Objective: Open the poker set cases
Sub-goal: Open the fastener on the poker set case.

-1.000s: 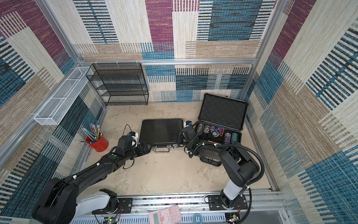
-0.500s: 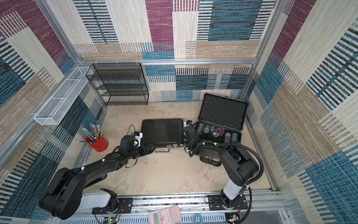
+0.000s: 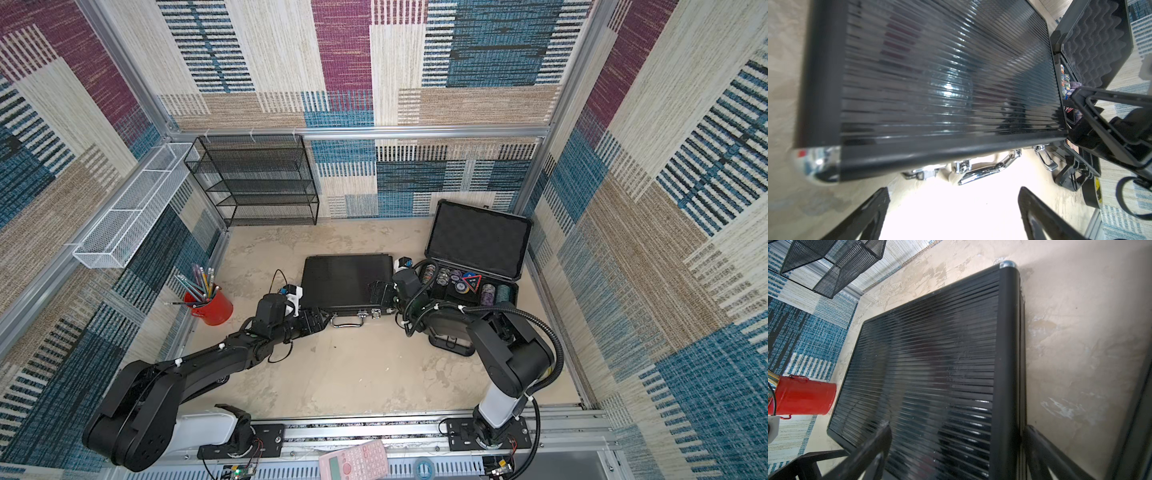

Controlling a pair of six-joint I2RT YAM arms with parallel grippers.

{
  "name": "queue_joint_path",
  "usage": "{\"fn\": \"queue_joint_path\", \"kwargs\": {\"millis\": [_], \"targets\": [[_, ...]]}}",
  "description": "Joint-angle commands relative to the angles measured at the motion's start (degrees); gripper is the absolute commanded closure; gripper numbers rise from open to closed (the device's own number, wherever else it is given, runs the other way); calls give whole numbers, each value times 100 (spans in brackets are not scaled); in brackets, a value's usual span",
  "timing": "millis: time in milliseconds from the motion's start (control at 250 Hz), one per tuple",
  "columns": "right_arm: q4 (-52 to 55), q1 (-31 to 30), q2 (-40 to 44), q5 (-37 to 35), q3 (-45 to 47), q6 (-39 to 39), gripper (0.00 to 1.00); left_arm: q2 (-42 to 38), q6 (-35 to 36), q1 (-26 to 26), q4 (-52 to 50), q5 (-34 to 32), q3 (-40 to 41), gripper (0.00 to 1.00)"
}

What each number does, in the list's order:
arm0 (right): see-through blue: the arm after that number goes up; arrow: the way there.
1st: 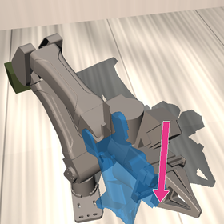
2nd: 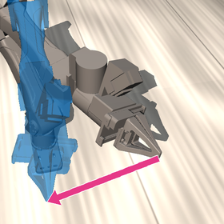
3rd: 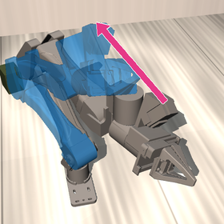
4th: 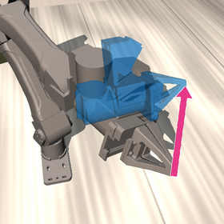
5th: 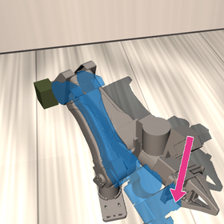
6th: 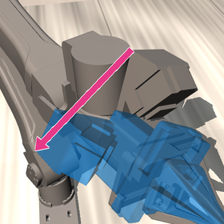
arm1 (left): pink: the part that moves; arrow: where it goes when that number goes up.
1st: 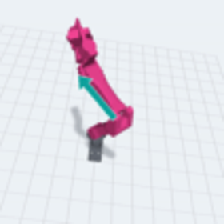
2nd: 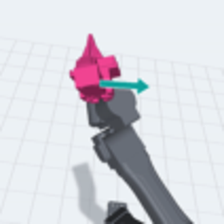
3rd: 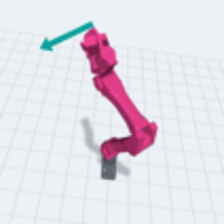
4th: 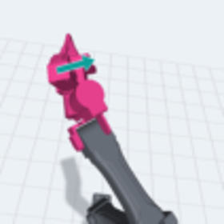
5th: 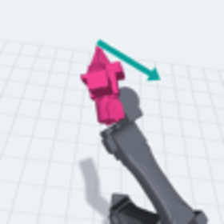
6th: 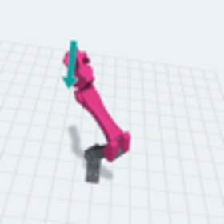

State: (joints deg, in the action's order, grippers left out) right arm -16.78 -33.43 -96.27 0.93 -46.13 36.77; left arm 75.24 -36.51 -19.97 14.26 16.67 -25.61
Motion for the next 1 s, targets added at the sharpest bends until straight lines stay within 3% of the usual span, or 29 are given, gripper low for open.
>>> {"fn": "queue_joint_path", "kwargs": {"millis": [0, 364, 996], "targets": [[109, 1, -76, 99, -44, 15, 1, -22, -153, 64, 368, -13, 95, 1], [109, 3, -137, 116, -30, 43, 0, 268, -172, 326, 1273, 560, 295, 1], [145, 2, -257, 212, -80, 78, 0, 848, -282, 442, 1958, 1188, 398, 2]]}}
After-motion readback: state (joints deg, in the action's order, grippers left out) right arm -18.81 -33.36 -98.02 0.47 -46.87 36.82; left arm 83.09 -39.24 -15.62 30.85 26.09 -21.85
